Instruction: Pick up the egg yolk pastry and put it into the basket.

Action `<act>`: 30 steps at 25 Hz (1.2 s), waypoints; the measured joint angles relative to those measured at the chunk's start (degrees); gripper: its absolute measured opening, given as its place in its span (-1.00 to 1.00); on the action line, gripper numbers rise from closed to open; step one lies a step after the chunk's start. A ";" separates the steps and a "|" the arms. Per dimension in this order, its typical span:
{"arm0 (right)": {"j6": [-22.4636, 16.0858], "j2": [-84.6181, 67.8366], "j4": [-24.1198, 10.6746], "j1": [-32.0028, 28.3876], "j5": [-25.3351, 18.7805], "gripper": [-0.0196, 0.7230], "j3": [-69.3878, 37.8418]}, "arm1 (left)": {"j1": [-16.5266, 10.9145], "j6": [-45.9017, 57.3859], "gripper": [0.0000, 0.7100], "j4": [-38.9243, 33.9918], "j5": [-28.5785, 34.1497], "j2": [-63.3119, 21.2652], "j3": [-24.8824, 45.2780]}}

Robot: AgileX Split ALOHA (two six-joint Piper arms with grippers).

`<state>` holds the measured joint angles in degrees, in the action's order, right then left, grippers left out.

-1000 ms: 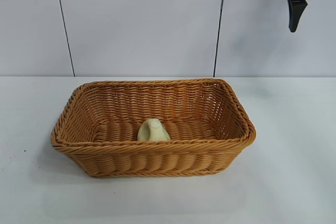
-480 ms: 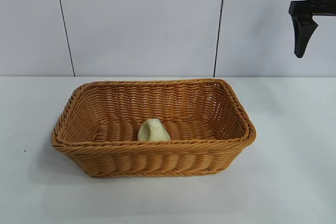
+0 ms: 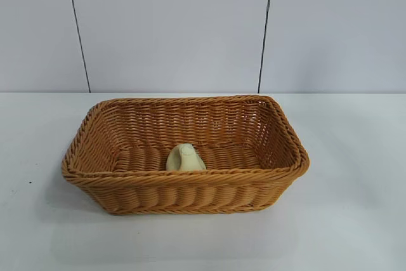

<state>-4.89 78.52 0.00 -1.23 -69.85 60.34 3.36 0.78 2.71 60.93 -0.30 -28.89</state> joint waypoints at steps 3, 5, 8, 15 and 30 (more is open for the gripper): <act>0.72 -9.63 0.00 0.00 -0.05 0.92 -7.33 | 0.00 0.00 0.90 0.00 0.00 0.00 0.00; 0.95 -15.59 0.00 0.00 0.02 0.92 -11.68 | 0.00 0.00 0.90 0.00 0.00 0.00 0.00; 1.14 -25.54 0.00 0.00 2.53 0.92 -17.98 | 0.00 0.00 0.90 0.00 0.00 0.00 0.00; 2.03 -48.24 0.00 0.00 11.99 0.92 -29.38 | 0.00 0.00 0.90 0.00 0.00 0.00 0.00; 2.26 -74.74 0.00 0.00 11.36 0.92 -31.83 | 0.00 0.00 0.90 0.00 0.00 0.00 0.00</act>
<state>-2.64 3.78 0.00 -1.23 -58.50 28.51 3.36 0.78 2.71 60.93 -0.30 -28.89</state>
